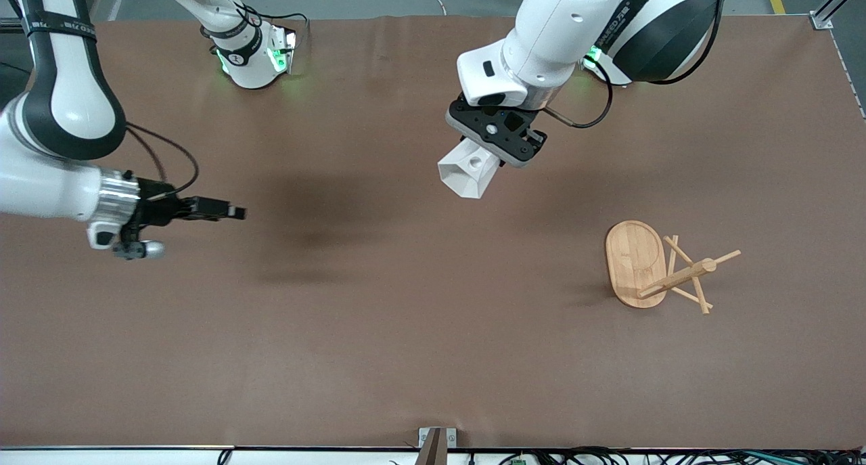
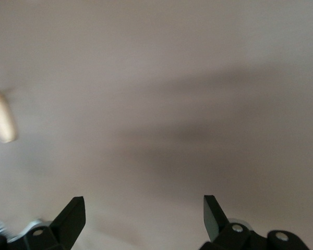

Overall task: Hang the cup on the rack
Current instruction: 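Carry the cup with the left gripper over the wooden rack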

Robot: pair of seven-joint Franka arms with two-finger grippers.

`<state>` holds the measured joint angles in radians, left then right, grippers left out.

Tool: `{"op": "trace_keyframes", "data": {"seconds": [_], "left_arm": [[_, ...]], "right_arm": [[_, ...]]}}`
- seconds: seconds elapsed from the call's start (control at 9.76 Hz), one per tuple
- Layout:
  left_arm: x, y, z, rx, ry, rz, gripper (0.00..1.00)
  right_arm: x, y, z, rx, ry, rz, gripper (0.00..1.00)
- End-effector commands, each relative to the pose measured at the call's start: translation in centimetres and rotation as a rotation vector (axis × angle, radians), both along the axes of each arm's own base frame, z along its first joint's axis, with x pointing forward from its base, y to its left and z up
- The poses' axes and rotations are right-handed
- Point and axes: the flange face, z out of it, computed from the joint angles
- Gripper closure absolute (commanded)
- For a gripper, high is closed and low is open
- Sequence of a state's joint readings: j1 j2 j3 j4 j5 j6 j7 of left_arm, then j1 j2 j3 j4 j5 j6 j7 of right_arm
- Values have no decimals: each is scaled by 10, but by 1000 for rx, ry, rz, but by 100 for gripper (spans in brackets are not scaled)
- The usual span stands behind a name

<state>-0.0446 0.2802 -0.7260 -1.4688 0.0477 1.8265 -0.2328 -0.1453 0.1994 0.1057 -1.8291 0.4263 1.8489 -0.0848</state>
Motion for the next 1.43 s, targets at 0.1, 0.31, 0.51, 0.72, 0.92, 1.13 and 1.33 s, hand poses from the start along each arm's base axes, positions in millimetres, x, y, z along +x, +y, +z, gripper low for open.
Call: {"op": "trace_keyframes", "data": {"seconds": [0.1, 0.31, 0.51, 0.72, 0.92, 1.13, 1.33], "left_arm": [[24, 34, -18, 38, 25, 76, 83], [40, 60, -21, 49, 38, 121, 83], [56, 100, -38, 89, 79, 185, 83], [67, 138, -58, 97, 127, 247, 84], [68, 179, -83, 104, 149, 245, 85], [63, 219, -115, 109, 161, 213, 85], [67, 247, -135, 114, 169, 158, 85]], "right_arm": [[13, -59, 76, -308, -88, 44, 0], [3, -80, 130, -333, -92, -24, 0], [-28, -73, 184, -348, -109, -128, 0], [-50, -63, 213, -383, -90, -162, 0], [-59, -72, 248, -390, -115, -172, 0], [-60, -75, 258, -495, -130, -108, 0], [-60, -70, 252, -492, -119, -79, 0]]}}
